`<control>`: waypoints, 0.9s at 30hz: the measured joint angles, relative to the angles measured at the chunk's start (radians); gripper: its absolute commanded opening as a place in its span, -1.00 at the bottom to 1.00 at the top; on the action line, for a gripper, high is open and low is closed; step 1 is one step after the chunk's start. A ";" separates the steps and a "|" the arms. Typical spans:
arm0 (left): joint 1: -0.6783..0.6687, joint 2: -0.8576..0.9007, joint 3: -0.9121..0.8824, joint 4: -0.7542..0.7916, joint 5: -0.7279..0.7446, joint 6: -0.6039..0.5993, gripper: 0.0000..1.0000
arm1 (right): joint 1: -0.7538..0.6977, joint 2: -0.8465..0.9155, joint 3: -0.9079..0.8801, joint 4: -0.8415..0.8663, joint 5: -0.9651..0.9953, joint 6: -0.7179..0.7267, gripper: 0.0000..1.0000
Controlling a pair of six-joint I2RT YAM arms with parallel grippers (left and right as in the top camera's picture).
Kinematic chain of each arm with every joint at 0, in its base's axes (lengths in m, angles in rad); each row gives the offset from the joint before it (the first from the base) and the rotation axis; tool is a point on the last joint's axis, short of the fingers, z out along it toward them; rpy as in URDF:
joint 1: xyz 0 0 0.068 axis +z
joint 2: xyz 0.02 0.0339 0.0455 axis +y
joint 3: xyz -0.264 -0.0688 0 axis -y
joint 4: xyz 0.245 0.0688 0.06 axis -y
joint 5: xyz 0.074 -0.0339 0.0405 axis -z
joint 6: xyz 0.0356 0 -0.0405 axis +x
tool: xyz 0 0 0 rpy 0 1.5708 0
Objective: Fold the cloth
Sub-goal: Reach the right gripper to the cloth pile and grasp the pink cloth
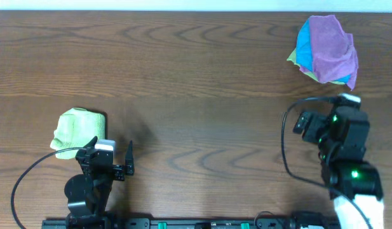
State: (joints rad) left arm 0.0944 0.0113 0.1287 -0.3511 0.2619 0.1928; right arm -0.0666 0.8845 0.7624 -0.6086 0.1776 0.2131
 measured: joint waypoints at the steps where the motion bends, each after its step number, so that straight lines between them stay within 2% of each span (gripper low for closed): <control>1: 0.000 -0.002 0.000 0.000 0.000 0.000 0.90 | -0.013 0.032 0.025 0.007 0.002 0.002 0.98; 11: 0.000 -0.001 0.000 0.000 0.000 0.000 0.91 | -0.115 0.327 0.273 0.036 -0.027 0.005 0.99; 27: 0.000 -0.001 0.000 0.000 0.000 0.000 0.90 | -0.175 0.840 0.776 -0.044 -0.082 -0.046 0.98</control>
State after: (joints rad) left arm 0.0944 0.0101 0.1284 -0.3511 0.2619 0.1928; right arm -0.2413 1.7248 1.5387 -0.6525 0.0956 0.1673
